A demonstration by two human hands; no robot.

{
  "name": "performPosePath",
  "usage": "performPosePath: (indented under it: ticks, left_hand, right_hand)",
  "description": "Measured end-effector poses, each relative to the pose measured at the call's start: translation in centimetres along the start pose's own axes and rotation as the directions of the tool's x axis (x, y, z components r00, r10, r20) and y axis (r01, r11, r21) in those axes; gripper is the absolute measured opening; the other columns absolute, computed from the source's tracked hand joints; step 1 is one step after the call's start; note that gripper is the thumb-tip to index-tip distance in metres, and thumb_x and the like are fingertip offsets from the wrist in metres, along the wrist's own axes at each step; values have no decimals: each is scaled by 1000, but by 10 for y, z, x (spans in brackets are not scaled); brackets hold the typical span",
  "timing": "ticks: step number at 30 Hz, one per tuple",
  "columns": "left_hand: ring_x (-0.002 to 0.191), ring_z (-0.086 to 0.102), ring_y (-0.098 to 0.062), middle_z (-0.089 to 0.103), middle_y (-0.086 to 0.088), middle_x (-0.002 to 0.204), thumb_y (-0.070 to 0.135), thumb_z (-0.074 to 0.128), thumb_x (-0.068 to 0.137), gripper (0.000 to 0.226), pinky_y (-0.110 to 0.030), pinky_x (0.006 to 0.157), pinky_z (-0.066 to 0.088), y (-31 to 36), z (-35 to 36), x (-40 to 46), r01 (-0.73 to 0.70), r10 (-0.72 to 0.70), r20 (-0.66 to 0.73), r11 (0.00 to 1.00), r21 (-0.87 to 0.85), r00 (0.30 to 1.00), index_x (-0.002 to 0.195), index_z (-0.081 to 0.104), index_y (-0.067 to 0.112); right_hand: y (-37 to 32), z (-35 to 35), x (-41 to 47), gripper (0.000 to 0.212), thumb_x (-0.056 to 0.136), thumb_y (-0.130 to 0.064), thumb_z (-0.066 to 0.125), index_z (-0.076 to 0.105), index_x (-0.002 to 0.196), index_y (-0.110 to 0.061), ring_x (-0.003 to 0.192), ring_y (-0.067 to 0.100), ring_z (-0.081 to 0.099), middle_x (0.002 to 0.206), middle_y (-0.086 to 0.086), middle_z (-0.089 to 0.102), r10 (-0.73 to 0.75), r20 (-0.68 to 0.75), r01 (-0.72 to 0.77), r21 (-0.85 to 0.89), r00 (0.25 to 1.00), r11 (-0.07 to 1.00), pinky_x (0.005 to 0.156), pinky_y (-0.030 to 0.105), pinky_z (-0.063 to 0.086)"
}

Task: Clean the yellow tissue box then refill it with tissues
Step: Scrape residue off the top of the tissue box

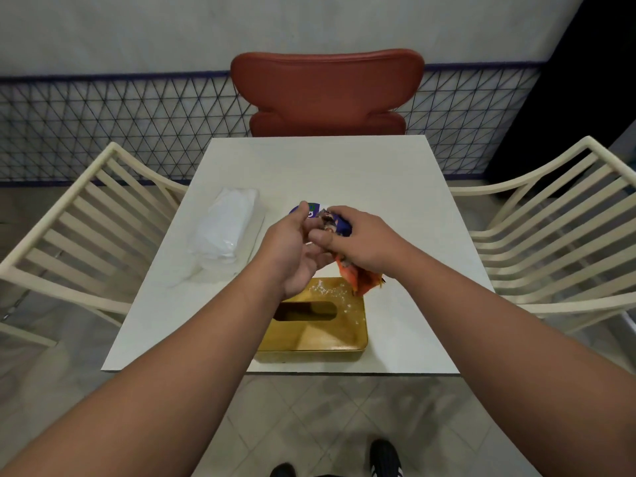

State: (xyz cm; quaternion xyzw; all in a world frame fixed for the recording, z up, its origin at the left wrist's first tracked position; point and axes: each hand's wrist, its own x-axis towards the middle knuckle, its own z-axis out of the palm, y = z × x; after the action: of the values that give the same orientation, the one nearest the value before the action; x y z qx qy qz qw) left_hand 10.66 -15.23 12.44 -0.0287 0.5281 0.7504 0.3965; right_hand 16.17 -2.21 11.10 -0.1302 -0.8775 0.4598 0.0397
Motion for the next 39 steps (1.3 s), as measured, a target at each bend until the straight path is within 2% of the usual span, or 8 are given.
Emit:
performPosePath:
  ticks: [4,7,9,11,15,22,31,39]
  left_hand:
    - [104,65,-38,63,-23,118,40,33,102,51,-48,86,55,-3,-12,3,34,-35,73,999,7,997,123,54,-2]
    - [99,67,-28,67,-11,116,43,42,100,42,-43,86,54,-9,-30,8,-97,102,15,869,485,995,119,60,10]
    - [110,60,-19,60,2,128,49,55,91,45,-37,93,49,-14,-55,11,-203,273,118,307,930,955,126,57,21]
    - [132,41,-17,43,5,145,65,64,76,78,-38,107,36,-21,-81,16,-220,201,264,-214,952,944,141,41,28]
    - [147,-5,-27,3,1,161,89,60,50,133,-49,118,1,-39,-109,25,-262,-38,282,-506,822,959,152,1,28]
    - [146,-13,-27,-3,-1,161,88,61,46,143,-50,118,-5,-51,-117,28,-241,-90,229,-535,810,969,152,-6,20]
    - [146,-17,-27,-10,-3,161,87,61,47,144,-52,118,-4,-57,-119,28,-243,-78,237,-520,819,968,152,-9,18]
    - [146,-18,-26,-10,-5,161,88,60,46,145,-51,117,-8,-61,-123,28,-255,-54,265,-503,826,963,152,-8,16]
  right_hand:
    - [16,5,1,38,85,-43,66,59,119,-29,88,7,59,100,-10,64,32,-86,-35,-40,996,999,68,16,44]
    - [28,2,3,18,89,-35,60,62,104,-24,80,14,58,88,-5,64,131,-92,-133,-14,987,991,65,26,44]
    - [39,-2,3,13,87,-34,61,65,92,-23,76,20,59,83,0,66,201,-39,-198,58,979,978,69,34,48]
    - [47,-5,1,12,85,-32,63,67,90,-23,78,23,65,86,4,71,268,20,-267,168,963,949,76,43,55]
    - [55,-5,-4,15,90,-21,62,66,98,-8,69,16,64,85,9,69,324,125,-342,182,938,922,72,40,56]
    - [61,15,-3,8,90,-19,62,65,98,-17,91,24,67,97,9,70,317,191,-339,92,929,936,78,37,54]
    - [63,40,11,20,86,-29,66,65,103,-19,92,21,55,99,1,63,220,62,-197,-258,974,946,73,27,38]
    - [65,45,9,24,88,-42,61,67,105,-27,96,22,57,98,2,60,93,76,-42,-508,993,861,72,30,43]
